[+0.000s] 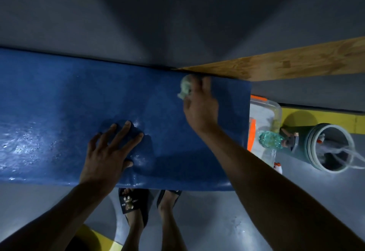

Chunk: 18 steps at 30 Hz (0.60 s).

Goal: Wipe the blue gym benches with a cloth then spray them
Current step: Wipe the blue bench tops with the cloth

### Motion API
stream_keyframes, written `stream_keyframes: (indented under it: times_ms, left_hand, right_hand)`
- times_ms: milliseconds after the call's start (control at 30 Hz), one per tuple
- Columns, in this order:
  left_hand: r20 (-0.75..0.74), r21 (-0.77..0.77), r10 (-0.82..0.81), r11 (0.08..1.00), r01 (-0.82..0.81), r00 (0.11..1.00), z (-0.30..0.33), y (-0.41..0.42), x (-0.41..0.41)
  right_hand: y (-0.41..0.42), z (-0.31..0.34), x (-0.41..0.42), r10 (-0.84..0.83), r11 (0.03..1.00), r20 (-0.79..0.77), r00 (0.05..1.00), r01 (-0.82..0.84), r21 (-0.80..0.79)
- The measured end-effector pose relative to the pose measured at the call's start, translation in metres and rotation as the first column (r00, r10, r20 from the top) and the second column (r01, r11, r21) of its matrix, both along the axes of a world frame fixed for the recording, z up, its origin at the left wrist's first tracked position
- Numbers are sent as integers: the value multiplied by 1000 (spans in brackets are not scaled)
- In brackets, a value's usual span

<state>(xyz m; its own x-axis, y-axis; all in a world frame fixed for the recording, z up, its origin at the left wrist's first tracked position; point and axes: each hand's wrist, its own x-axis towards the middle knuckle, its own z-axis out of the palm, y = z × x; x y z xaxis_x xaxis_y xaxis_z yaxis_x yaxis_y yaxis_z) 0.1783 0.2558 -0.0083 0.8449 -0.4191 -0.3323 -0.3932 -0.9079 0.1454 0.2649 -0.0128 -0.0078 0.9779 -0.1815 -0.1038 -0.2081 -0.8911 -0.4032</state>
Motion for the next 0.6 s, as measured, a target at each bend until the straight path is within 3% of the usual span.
stream_keyframes:
  times_ms: [67, 133, 200, 267, 367, 433, 467, 533, 600]
  left_hand:
    - [2, -4, -2, 1000, 2, 1000, 2, -1, 1]
    - [2, -2, -1, 1000, 1, 1000, 3, -1, 2]
    - [-3, 3, -8, 1000, 8, 1000, 2, -2, 2]
    - [-12, 5, -12, 1000, 12, 1000, 2, 0, 2]
    - [-26, 15, -11, 1000, 11, 1000, 3, 0, 3]
    - [-26, 12, -4, 1000, 4, 1000, 4, -1, 3]
    - [-25, 14, -3, 1000, 3, 1000, 4, -2, 2]
    - [-26, 22, -5, 1000, 5, 1000, 4, -2, 2]
    - [-32, 28, -10, 1000, 11, 999, 3, -2, 2]
  right_hand:
    - [-16, 5, 2, 270, 961, -33, 962, -272, -56]
    - [-62, 5, 4, 331, 940, -34, 943, -333, -81]
    - [-119, 1, -3, 152, 986, 2, 988, -152, -71]
    - [-161, -3, -13, -166, 985, 0, 986, 166, -45]
    - [-162, -15, -22, -533, 840, -74, 843, 538, 76]
    - [-143, -17, -21, -656, 740, -69, 752, 658, 139]
    - [-131, -14, -21, -664, 737, -47, 746, 664, 124]
    - [-109, -6, -24, -543, 837, 1, 840, 542, 78]
    - [-90, 1, -29, -205, 978, 35, 978, 203, 45]
